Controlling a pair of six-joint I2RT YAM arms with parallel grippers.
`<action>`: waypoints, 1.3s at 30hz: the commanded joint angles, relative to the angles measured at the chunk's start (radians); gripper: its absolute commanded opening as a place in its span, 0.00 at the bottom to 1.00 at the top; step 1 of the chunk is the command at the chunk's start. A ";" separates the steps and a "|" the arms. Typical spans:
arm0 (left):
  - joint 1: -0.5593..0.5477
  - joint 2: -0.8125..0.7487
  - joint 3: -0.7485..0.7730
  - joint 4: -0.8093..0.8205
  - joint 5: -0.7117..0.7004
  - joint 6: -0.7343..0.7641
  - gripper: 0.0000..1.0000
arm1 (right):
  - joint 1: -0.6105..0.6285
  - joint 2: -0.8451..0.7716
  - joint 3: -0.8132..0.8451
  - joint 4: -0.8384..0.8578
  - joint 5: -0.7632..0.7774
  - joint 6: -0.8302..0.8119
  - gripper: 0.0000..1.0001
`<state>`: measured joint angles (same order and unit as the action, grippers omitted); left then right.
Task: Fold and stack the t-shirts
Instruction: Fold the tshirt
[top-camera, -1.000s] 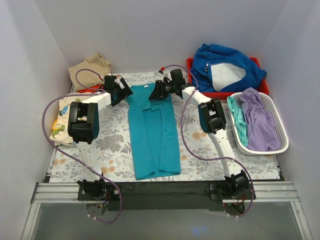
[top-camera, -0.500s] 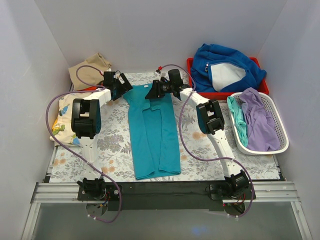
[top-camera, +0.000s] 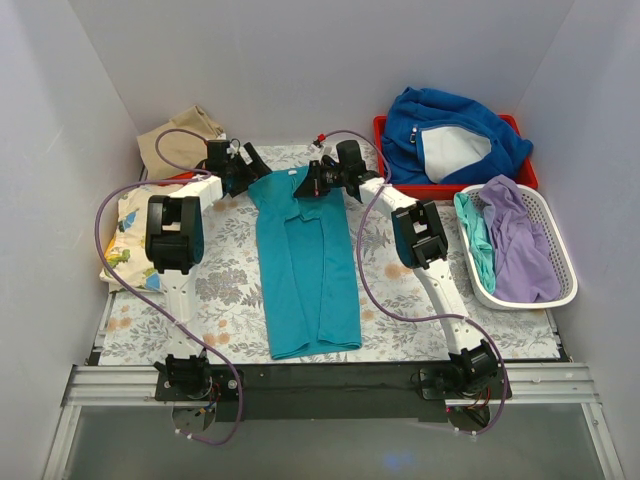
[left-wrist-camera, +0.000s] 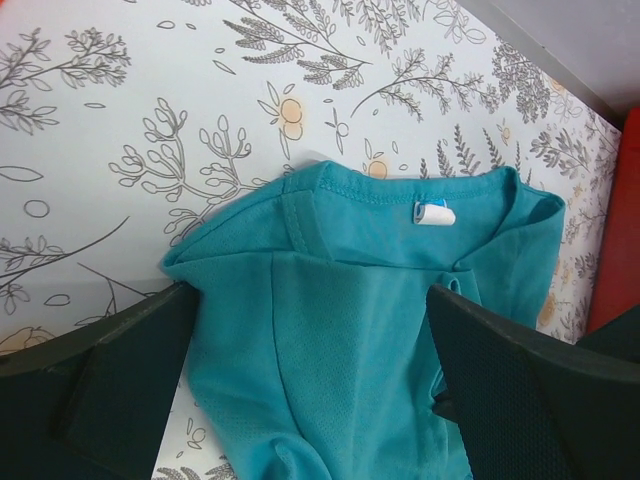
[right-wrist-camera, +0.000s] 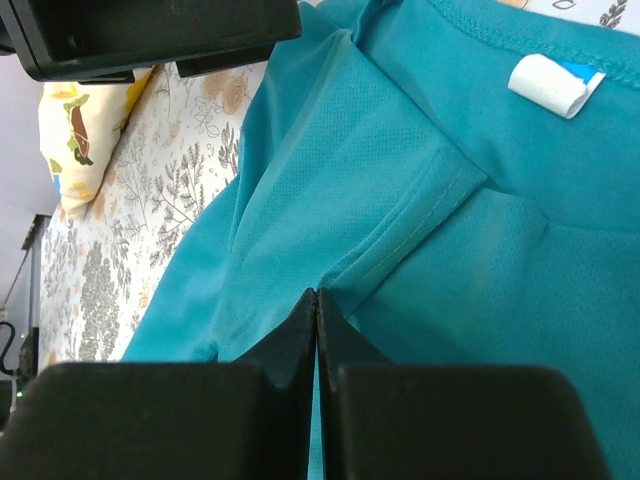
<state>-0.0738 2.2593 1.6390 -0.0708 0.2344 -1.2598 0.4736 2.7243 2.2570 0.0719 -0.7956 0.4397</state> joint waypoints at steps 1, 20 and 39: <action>-0.001 0.040 0.012 -0.058 0.040 0.016 0.98 | 0.003 -0.047 -0.008 0.058 0.003 -0.019 0.01; 0.000 0.040 0.044 -0.075 0.036 0.048 0.98 | -0.009 -0.305 -0.180 0.085 0.079 -0.139 0.01; -0.011 0.023 0.007 -0.066 0.036 0.054 0.98 | -0.012 -0.121 -0.050 -0.055 0.184 -0.124 0.39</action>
<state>-0.0742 2.2734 1.6672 -0.0891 0.2695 -1.2221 0.4587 2.5889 2.1574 0.0414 -0.6270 0.3183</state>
